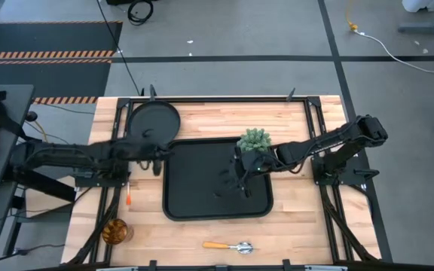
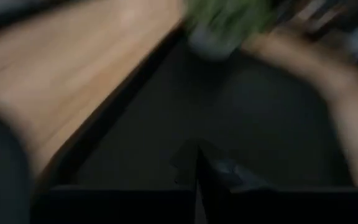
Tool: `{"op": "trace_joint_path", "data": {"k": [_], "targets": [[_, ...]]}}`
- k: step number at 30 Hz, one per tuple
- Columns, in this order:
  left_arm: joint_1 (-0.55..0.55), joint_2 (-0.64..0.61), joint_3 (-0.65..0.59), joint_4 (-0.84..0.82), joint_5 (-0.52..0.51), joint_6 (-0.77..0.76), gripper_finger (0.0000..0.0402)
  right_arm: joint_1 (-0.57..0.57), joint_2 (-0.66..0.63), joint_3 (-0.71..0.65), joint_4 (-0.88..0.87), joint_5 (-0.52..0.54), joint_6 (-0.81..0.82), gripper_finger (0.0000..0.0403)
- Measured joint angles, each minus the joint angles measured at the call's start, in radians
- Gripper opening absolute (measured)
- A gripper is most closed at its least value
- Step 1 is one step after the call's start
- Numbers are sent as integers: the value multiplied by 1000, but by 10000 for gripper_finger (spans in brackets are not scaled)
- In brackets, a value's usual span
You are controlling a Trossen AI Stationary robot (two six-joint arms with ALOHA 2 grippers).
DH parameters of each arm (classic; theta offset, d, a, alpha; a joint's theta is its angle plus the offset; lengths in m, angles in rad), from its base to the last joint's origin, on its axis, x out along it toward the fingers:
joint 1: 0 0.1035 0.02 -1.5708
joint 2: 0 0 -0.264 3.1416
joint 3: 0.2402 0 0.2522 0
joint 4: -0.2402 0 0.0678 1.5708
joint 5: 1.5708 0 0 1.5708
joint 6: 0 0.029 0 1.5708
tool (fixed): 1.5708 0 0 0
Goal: Pick and place plate/cup/fork/spoon on tray
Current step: Put the black plate on the black tray to the left of the green potted plant
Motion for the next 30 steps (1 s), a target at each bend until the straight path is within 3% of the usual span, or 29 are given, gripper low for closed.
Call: {"op": "trace_joint_path", "data": {"k": [5,10,15,19,25,30], "targets": [[0,179,262,-479,-150,7,68,-12,0,0,-5,-3,15,136],[0,325,379,-710,-250,-1,161,-12,0,0,-16,-4,21,136],[49,480,356,-757,-242,-3,262,-9,0,0,-40,-6,52,136],[103,603,348,-756,-250,-3,307,-9,0,0,-54,-7,55,136],[134,711,348,-682,-389,4,310,-10,0,0,-52,-6,49,136],[143,759,348,-563,-406,56,296,-10,0,0,-57,-6,56,136]]}}
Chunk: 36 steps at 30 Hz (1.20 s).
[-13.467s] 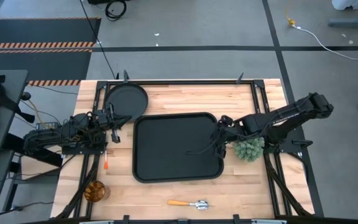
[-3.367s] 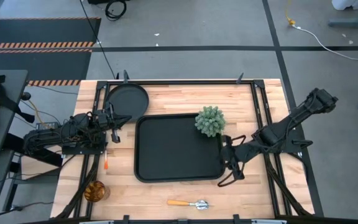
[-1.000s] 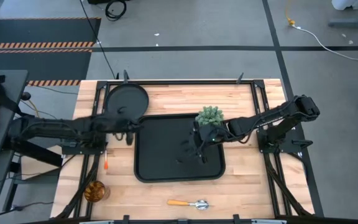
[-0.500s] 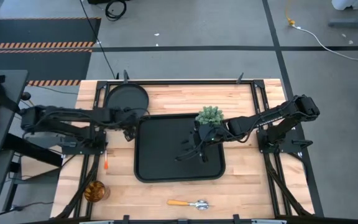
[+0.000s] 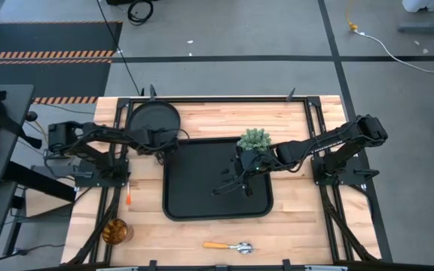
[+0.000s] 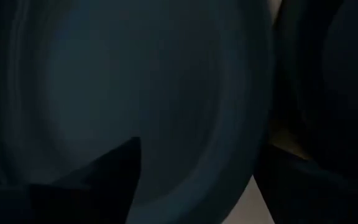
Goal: Pick and place plate/cup/fork/spoon on tray
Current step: Put the black plate on the black tray to the left of the green potted plant
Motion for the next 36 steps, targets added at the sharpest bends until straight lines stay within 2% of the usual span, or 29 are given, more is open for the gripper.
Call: {"op": "trace_joint_path", "data": {"k": [4,8,12,20,28,33,36], "targets": [[1,38,1,39,3,36,280,0,0,0,-4,0,0,136],[0,76,5,36,19,47,241,0,0,0,-10,0,1,136],[-1,90,5,37,22,40,178,0,0,0,-30,0,25,136],[-3,75,5,9,15,38,22,1,0,0,-50,0,53,136],[-36,1,128,-252,-151,-8,11,9,0,0,-52,2,54,136],[-115,-40,231,-269,-159,-3,9,10,0,0,-55,3,56,136],[-201,-45,289,-230,-143,63,10,10,0,0,-56,2,65,136]]}}
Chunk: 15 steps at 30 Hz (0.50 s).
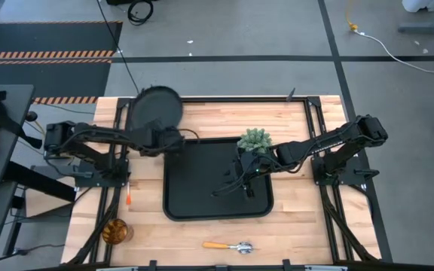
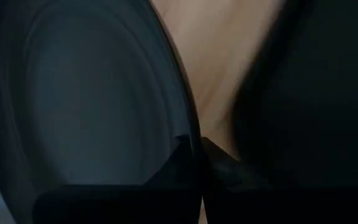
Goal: Pick and place plate/cup/fork/spoon on tray
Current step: Put the black plate on the black tray to the left of the green potted plant
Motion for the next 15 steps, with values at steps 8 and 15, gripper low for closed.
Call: {"op": "trace_joint_path", "data": {"k": [8,15], "targets": [[-273,2,11,378,250,195,10,6,-100,0,-125,12,-13,135],[-453,57,85,489,199,88,10,74,-230,0,-163,29,84,130]]}}
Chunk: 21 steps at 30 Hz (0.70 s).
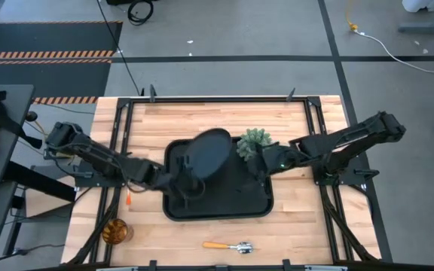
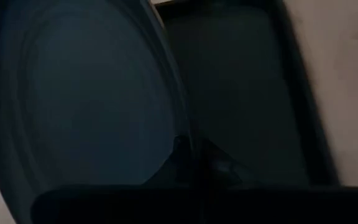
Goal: Pick and place plate/cup/fork/spoon on tray
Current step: Put the black plate on the black tray to the left of the green potted plant
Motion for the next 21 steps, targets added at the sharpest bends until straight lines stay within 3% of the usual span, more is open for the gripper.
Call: {"op": "trace_joint_path", "data": {"k": [4,9,13,17,21], "targets": [[-77,142,116,-40,-3,-35,10,102,-7,0,3,35,59,130],[-144,366,314,-231,-10,-95,11,256,31,0,17,131,138,130],[-160,505,445,-360,-81,-119,11,351,60,0,23,199,200,130],[-155,585,515,-373,-136,-96,11,414,82,0,23,237,247,130],[-132,627,525,-370,-93,-82,11,445,93,0,21,241,291,130]]}}
